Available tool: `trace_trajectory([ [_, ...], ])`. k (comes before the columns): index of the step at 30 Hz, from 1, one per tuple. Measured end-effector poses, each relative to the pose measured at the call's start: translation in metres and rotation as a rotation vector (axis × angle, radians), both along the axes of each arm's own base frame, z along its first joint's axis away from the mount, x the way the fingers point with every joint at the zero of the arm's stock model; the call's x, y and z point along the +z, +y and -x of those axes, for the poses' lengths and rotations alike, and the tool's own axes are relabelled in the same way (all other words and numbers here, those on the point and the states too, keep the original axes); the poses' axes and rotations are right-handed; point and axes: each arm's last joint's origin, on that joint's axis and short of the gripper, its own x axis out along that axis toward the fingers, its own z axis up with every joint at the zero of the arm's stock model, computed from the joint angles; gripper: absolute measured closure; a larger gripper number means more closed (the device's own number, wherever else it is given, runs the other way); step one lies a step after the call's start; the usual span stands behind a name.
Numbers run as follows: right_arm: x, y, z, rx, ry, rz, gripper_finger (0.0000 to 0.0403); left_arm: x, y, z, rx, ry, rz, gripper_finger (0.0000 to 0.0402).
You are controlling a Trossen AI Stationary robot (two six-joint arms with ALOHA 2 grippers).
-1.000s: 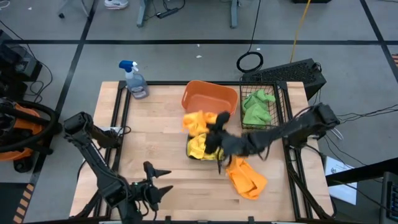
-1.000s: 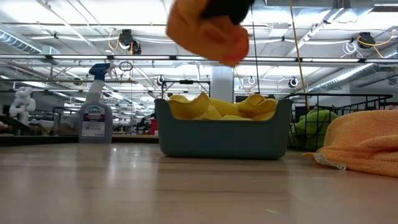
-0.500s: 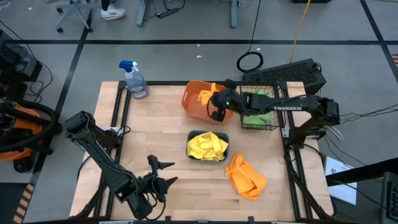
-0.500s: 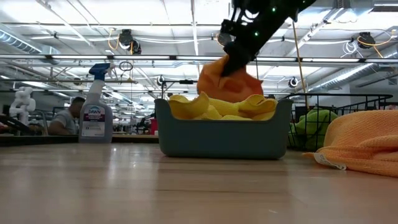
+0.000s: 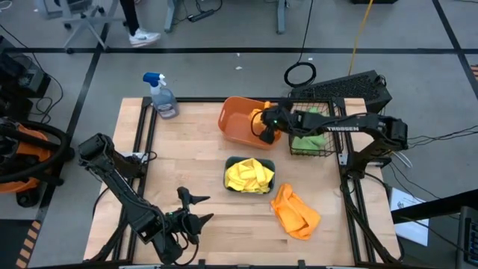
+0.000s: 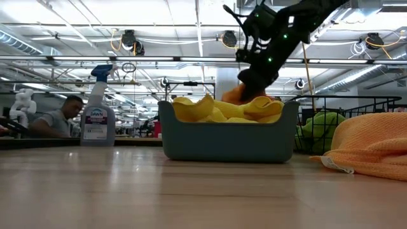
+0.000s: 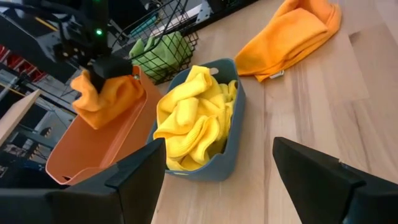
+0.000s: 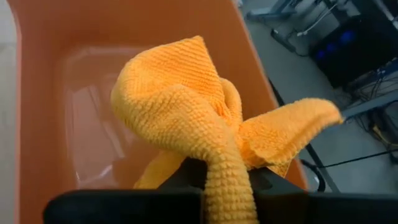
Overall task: Sort microfiber towel by color & place in baskets
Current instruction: Put the left orange microfiber towel into the orange bin
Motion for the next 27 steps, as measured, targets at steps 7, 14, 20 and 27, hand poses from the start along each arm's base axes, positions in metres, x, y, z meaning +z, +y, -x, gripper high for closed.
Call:
trace_trajectory([
  [7,-0.018,0.005,0.006,-0.007,0.029,-0.027,0.0345,0.000,0.000,0.000,0.001,0.000,0.000,0.0102],
  [14,-0.019,0.008,0.005,-0.012,0.001,-0.034,0.0254,0.001,-0.001,-0.001,0.001,-0.018,0.021,0.0102],
  [20,-0.016,0.020,0.000,0.007,-0.025,-0.041,0.0191,0.001,-0.001,-0.001,0.001,-0.018,0.021,0.0102],
  [27,-0.014,0.029,0.000,0.012,-0.005,-0.019,0.0145,0.001,-0.002,-0.002,0.001,-0.020,0.024,0.0102],
])
